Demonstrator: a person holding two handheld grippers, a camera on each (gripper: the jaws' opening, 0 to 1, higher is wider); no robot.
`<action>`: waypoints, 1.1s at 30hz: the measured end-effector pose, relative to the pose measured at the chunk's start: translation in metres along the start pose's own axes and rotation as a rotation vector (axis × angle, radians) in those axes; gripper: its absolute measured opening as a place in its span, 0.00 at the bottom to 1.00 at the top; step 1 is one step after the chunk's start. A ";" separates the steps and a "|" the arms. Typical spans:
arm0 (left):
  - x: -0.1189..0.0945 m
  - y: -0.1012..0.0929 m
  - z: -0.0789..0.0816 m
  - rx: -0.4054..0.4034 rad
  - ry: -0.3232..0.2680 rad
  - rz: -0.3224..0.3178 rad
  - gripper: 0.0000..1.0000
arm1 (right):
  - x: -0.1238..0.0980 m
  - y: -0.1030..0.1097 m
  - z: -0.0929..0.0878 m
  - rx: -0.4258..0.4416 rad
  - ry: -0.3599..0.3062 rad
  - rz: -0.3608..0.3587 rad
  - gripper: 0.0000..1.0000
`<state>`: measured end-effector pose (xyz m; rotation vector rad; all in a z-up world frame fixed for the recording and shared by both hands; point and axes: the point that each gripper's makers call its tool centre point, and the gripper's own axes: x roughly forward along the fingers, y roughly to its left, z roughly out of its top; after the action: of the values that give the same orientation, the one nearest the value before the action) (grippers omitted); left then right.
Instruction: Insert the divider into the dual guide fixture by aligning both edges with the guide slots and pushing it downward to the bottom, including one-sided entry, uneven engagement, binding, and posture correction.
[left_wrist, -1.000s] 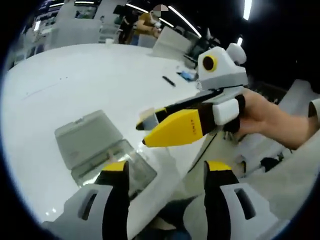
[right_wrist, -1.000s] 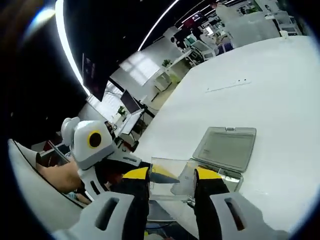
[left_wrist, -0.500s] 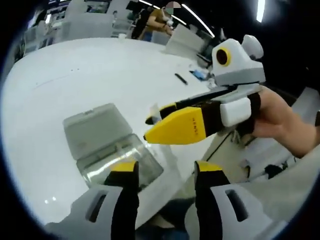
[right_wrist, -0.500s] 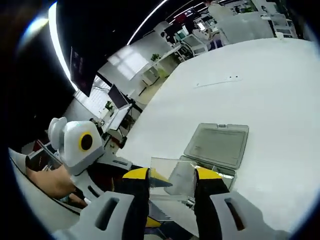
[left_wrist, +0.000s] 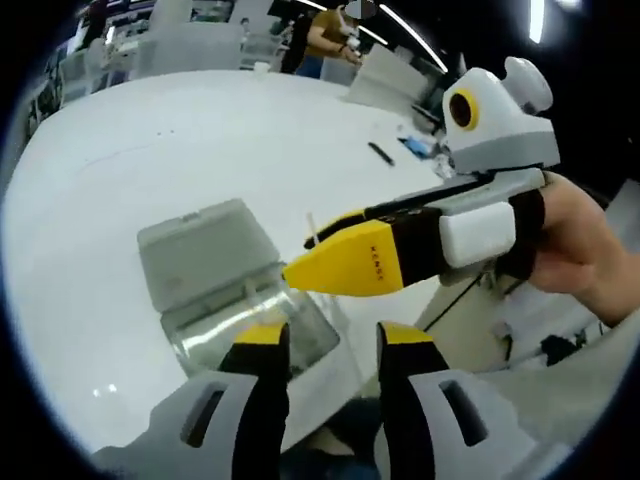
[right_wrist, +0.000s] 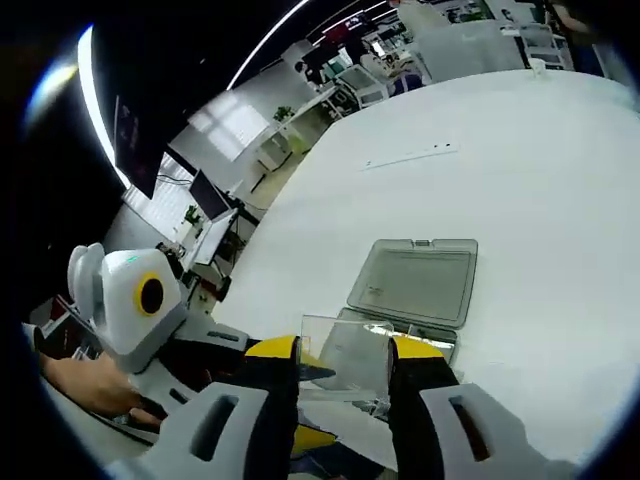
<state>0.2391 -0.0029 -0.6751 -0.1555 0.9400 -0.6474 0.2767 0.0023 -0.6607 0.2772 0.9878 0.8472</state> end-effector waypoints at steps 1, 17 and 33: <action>0.001 0.001 0.000 -0.001 0.002 0.003 0.31 | 0.000 -0.001 0.000 -0.001 -0.003 -0.005 0.30; 0.010 0.011 0.003 -0.012 0.002 0.073 0.28 | 0.007 -0.006 0.003 -0.013 -0.016 -0.081 0.30; 0.012 0.019 0.009 -0.087 -0.031 0.096 0.18 | 0.010 -0.007 0.002 -0.013 -0.017 -0.116 0.30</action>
<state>0.2602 0.0038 -0.6856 -0.1960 0.9401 -0.5149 0.2840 0.0054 -0.6694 0.2136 0.9726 0.7445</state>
